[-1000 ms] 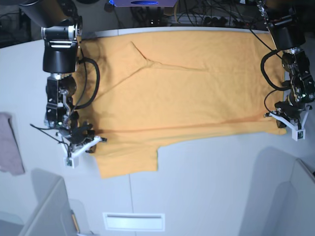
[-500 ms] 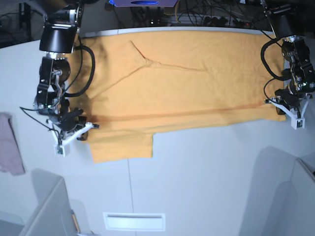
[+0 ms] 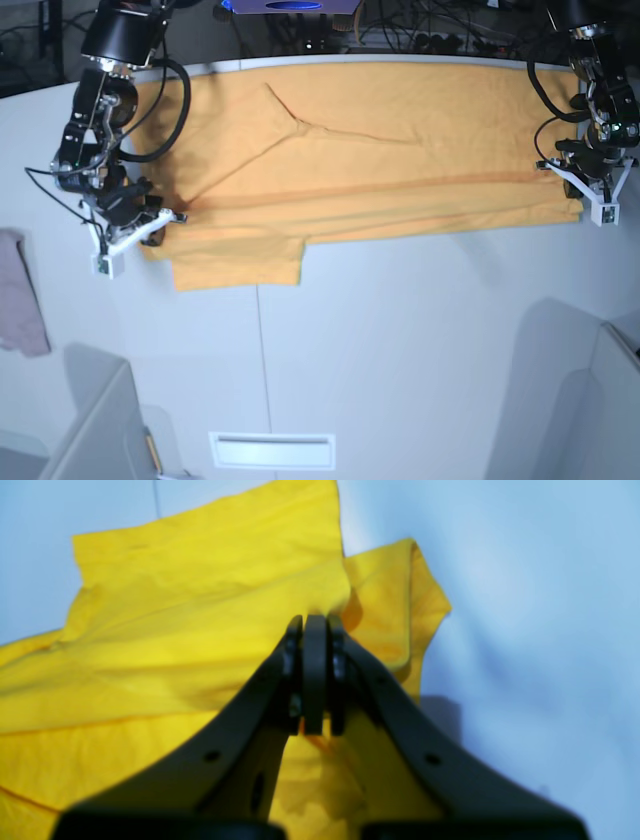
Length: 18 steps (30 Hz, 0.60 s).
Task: Fold the T-shirt properly
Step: 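Lift the hem with both grippers and fold it toward the collar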
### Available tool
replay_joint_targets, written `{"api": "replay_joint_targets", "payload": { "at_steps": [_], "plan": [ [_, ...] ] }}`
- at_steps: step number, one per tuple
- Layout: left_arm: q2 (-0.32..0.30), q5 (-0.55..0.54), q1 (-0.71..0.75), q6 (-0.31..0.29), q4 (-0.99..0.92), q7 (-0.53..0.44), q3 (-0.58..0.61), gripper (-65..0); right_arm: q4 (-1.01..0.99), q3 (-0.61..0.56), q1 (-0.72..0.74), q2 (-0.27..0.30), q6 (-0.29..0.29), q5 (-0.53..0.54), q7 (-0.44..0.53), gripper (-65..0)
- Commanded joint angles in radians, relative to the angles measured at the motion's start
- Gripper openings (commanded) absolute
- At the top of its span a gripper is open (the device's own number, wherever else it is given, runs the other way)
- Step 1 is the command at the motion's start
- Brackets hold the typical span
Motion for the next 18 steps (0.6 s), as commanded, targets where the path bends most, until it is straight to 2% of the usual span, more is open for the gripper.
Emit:
{"api": "replay_joint_targets", "payload": {
  "at_steps": [1,4,8,14,18],
  "plan": [
    [-0.019,0.005,0.01,0.006,0.033,-0.015,-0.01,-65.0,0.038,0.015,0.003,0.013,0.001,0.0,0.004,-65.0],
    [-0.013,0.005,0.052,0.006,0.077,-0.015,-0.028,-65.0,0.078,0.026,-0.028,0.013,0.001,0.0,-0.025,-65.0],
    [0.036,0.015,0.105,0.006,0.128,-0.015,-0.073,-65.0,0.104,0.025,-0.085,0.013,0.001,0.0,-0.025,-65.0],
    [0.038,0.015,0.151,0.006,0.148,-0.017,-0.071,-65.0,0.184,0.025,-0.165,-0.022,0.001,0.0,-0.03,-65.0],
    [0.038,0.015,0.173,0.006,0.156,-0.017,-0.076,-65.0,0.189,0.025,-0.174,-0.022,0.001,-0.001,-0.031,-65.0]
  ]
}}
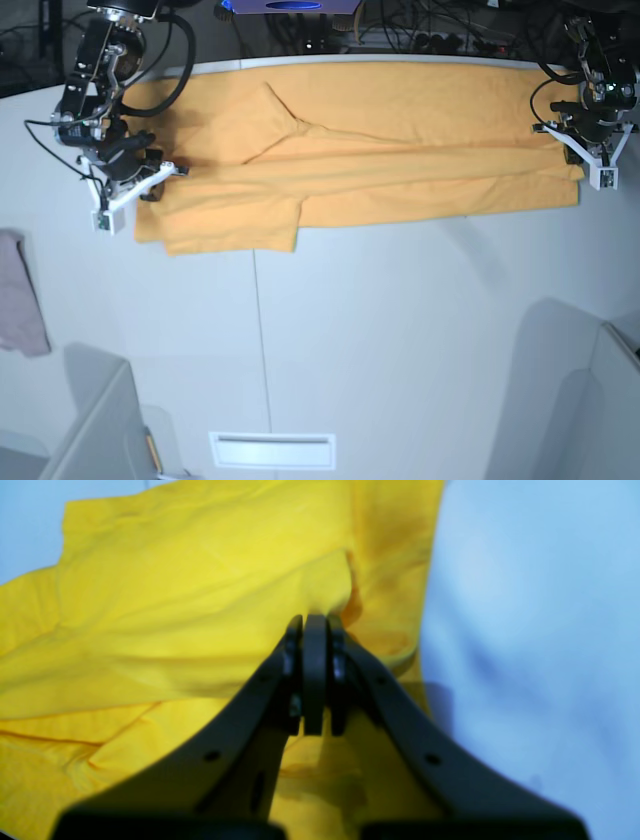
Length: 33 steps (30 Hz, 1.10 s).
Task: Fold the T-shirt properly
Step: 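Lift the hem with both grippers and fold it toward the collar, then lower the folded hem onto the collar edge and open both grippers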
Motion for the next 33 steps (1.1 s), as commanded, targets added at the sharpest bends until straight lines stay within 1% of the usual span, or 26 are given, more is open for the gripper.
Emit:
{"api": "replay_joint_targets", "payload": {
  "at_steps": [1,4,7,10,16,20,29,31,33],
  "plan": [
    [-0.019,0.0,0.002,0.006,0.017,-0.014,-0.013,-65.0,0.025,0.004,0.007,0.009,0.001,0.008,0.01,-65.0],
    [-0.022,0.0,0.034,0.006,0.025,-0.014,-0.015,-65.0,0.025,0.004,0.004,0.012,0.001,0.008,-0.028,-65.0],
    [-0.02,0.002,0.062,0.006,0.052,-0.014,-0.01,-65.0,0.025,0.004,0.002,0.017,0.001,0.003,-0.029,-65.0],
    [-0.019,0.002,0.09,0.006,0.082,-0.014,-0.01,-65.0,0.022,0.004,0.007,0.048,0.001,0.003,-0.036,-65.0],
    [-0.019,0.002,0.117,0.006,0.086,-0.014,-0.003,-65.0,0.022,0.004,-0.021,0.048,0.001,0.003,-0.036,-65.0],
    [-0.019,0.002,0.117,0.006,0.086,-0.014,0.029,-65.0,0.022,0.004,-0.028,0.048,0.001,0.003,-0.037,-65.0],
    [-0.02,0.002,0.119,0.006,0.082,-0.014,0.029,-65.0,0.016,0.004,-0.047,0.06,0.0,0.001,-0.036,-65.0],
    [-0.02,0.002,0.134,0.006,0.082,-0.014,0.029,-65.0,0.016,0.004,-0.048,0.061,-0.002,0.001,-0.039,-65.0],
    [-0.02,0.002,0.136,0.006,0.082,-0.014,0.029,-65.0,0.016,0.004,-0.048,0.061,-0.002,0.001,-0.066,-65.0]
  ]
}}
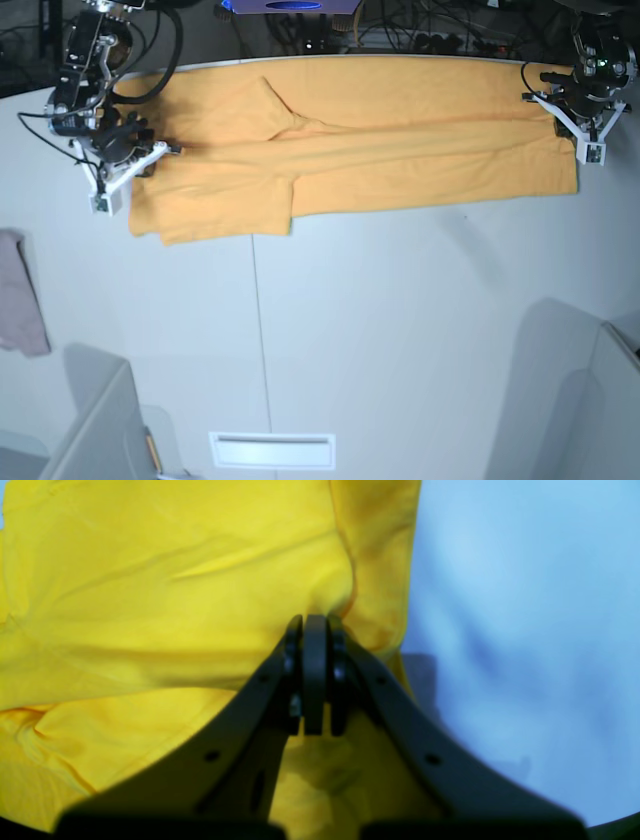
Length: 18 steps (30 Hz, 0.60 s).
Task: Fold the T-shirt properly
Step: 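Lower the folded hem onto the collar edge and open both grippers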
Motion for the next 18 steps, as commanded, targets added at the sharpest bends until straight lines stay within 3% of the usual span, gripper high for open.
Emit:
{"api": "replay_joint_targets", "payload": {
  "at_steps": [1,5,8,10,11,15,18],
  "plan": [
    [-0.015,0.0,0.005,0.006,0.014,-0.012,-0.009,-65.0,0.016,0.005,0.005,0.012,-0.002,0.005,-0.008,-65.0],
    [-0.015,0.0,0.006,0.006,0.014,-0.012,-0.009,-65.0,0.022,0.005,0.005,0.012,-0.003,0.005,-0.033,-62.7],
    [-0.015,0.0,0.006,0.006,0.014,-0.012,-0.01,-65.0,0.022,0.043,0.004,0.005,-0.003,0.005,-0.033,-42.5],
    [-0.014,0.0,0.006,0.006,0.014,-0.012,-0.013,-53.8,0.024,0.083,0.002,0.002,-0.003,0.007,-0.033,-33.9],
    [-0.014,0.0,0.006,0.006,0.014,-0.012,-0.015,-46.9,0.027,0.103,0.002,0.002,0.0,0.01,-0.031,-33.0],
    [-0.014,0.0,0.006,0.006,0.018,-0.012,-0.018,-24.2,0.108,0.129,-0.006,0.002,0.005,0.011,-0.031,-34.5],
    [-0.014,-0.004,0.005,0.006,0.043,-0.012,-0.019,-12.3,0.136,0.117,-0.001,-0.003,0.005,0.042,-0.036,-34.5]
  ]
}}
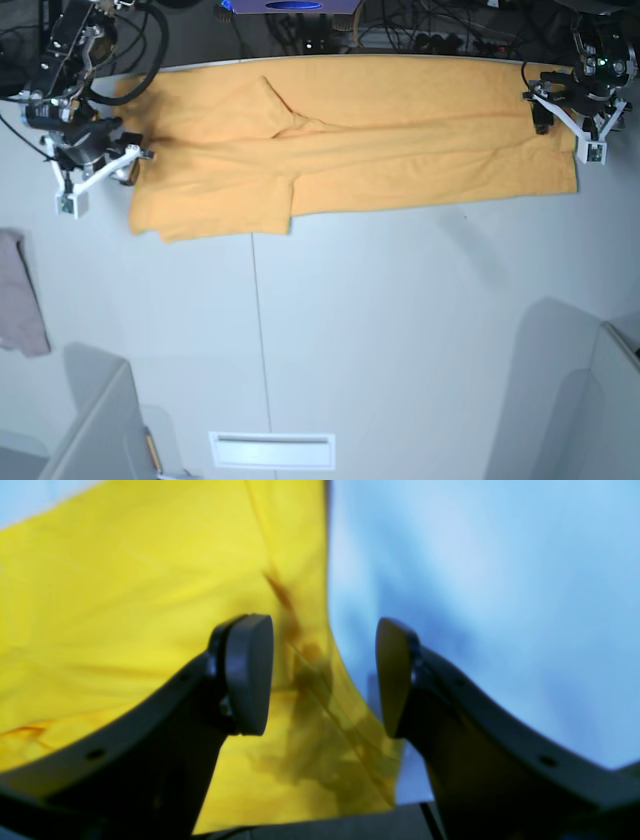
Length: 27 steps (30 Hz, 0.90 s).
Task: Fold the T-shirt properly
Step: 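Lower the folded hem onto the collar edge and open both grippers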
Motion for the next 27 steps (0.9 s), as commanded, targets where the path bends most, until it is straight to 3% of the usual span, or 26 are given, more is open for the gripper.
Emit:
{"api": "replay_joint_targets", "payload": {
  "at_steps": [1,5,9,15,23,25,27],
  "plan": [
    [-0.015,-0.006,0.002,0.006,0.034,-0.018,-0.011,-9.4,0.011,-0.013,0.013,0.009,0.002,0.021,0.007,-34.5],
    [-0.012,-0.009,0.003,0.006,0.059,-0.018,-0.011,-5.3,0.005,-0.072,0.045,0.006,-0.002,0.041,0.005,-33.8],
    [-0.012,-0.009,0.003,0.006,0.059,-0.018,-0.011,-5.4,-0.06,-0.078,0.093,0.006,-0.011,0.039,-0.007,-33.8],
    [-0.012,-0.007,0.003,0.006,0.053,-0.018,-0.011,-5.4,-0.143,-0.078,0.121,0.009,-0.084,0.039,-0.009,-33.8],
    [-0.012,-0.007,0.003,0.006,0.053,-0.018,-0.011,-5.4,-0.222,-0.085,0.133,0.009,-0.087,0.039,-0.002,-34.5],
    [-0.012,-0.004,0.003,0.006,0.051,-0.018,-0.011,-5.4,-0.222,-0.085,0.133,0.009,-0.084,0.041,-0.002,-38.1],
    [-0.012,-0.003,0.003,0.006,0.05,-0.018,-0.011,-5.4,-0.221,-0.082,0.133,0.009,-0.083,0.045,-0.002,-50.0]
  ]
}}
